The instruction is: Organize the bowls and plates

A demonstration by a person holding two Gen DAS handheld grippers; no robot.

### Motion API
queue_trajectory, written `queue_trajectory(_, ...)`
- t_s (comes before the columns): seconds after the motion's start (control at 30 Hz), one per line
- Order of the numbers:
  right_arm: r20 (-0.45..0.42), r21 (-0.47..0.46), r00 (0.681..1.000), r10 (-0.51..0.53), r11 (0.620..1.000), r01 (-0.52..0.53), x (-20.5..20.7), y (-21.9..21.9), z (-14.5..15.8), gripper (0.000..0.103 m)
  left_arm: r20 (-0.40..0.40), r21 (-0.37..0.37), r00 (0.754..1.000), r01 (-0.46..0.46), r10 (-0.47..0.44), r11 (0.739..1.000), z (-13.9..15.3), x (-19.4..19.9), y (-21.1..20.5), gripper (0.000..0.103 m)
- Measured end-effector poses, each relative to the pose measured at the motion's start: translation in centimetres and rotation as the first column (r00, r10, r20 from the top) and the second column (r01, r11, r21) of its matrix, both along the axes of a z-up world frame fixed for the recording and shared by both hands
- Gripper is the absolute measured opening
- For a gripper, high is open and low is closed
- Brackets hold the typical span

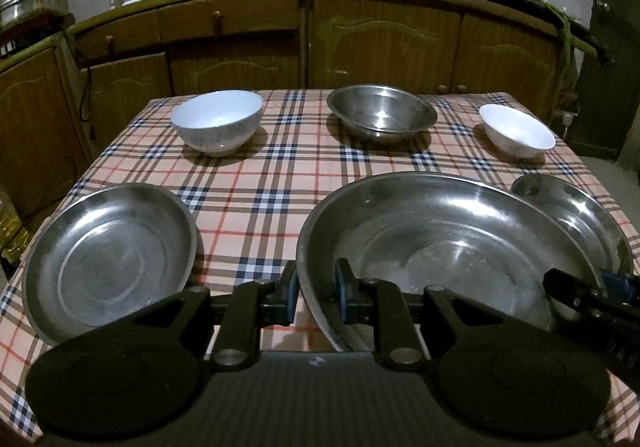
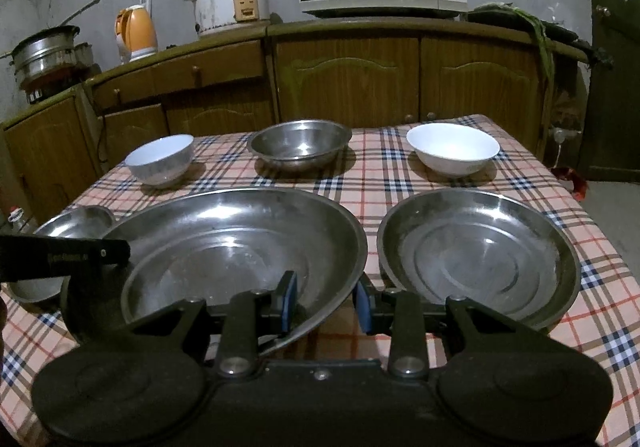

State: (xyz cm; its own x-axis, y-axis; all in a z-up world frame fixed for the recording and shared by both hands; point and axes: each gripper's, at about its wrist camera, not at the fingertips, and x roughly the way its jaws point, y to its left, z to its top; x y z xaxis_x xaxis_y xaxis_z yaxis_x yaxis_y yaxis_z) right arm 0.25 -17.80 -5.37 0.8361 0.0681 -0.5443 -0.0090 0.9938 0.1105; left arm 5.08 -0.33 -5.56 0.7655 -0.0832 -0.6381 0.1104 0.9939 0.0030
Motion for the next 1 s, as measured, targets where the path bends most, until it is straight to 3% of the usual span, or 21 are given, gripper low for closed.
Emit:
queue_trajectory(0.57, -0.056, 0.009, 0.998, 0.009, 1.000, -0.008, 2.7, 0.3, -3.1, 0.039, -0.025, 0.005, 1.000, -0.015, 0.015, 1.000, -2.5, 2.2, 0.4, 0.019)
queue_trajectory(1.0, -0.030, -0.006, 0.999, -0.019, 1.000, 0.019, 5.4, -0.3, -3.5, 0.039, -0.002, -0.006, 1.000, 0.001, -0.001, 1.000, -2.7, 5.0, -0.5, 0.019)
